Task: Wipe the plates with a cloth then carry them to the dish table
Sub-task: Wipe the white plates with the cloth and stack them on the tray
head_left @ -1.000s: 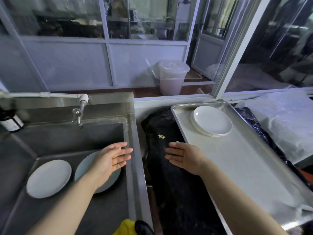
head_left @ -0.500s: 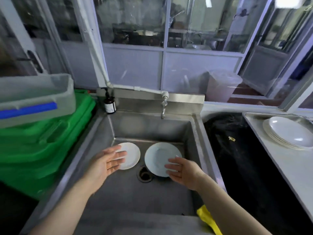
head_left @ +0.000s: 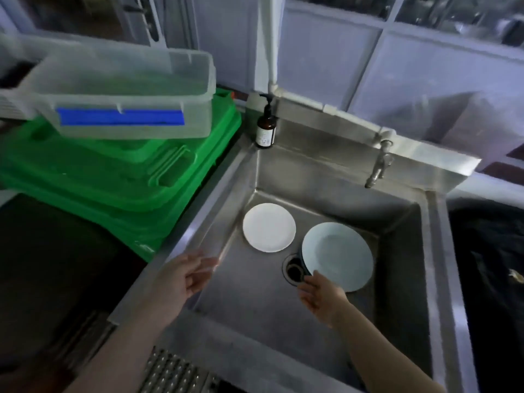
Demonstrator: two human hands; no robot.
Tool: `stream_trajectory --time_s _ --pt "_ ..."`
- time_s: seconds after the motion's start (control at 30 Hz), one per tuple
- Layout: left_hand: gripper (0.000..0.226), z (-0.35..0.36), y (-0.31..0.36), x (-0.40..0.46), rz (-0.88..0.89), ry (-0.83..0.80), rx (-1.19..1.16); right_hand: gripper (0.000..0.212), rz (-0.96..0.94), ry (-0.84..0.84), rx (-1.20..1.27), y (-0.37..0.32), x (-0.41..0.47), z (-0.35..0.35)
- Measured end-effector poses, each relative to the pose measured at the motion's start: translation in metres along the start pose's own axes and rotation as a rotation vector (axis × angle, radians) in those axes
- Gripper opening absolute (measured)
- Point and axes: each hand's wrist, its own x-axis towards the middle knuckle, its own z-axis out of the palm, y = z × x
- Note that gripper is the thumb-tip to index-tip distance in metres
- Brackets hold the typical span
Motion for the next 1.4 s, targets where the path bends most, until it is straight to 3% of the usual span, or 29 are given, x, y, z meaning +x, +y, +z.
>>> stream_trajectory --time_s 0.13,0.3,0.77,1.0,1.4 --pt "0.022 -0.006 -0.008 0.012 -0.073 0.062 -0.003 0.036 0.080 -0.029 -0.025 0.002 0.053 0.009" --pt "0.023 -0.006 -0.026 0.027 -0.142 0.149 -0.001 0.028 0.095 0.162 -0.182 0.006 0.114 0.025" --pt "0.028 -0.014 -0.054 0.050 -0.260 0.234 -0.164 0.031 0.116 0.226 -0.574 0.004 0.239 0.102" --pt "0.029 -0.024 -0.064 0.050 -0.240 0.234 -0.255 0.040 0.110 0.274 -0.337 0.005 0.269 0.111" --pt "0.039 -0.029 -0.068 0.053 -0.226 0.220 -0.335 0.045 0.060 0.282 -0.207 -0.001 0.269 0.100"
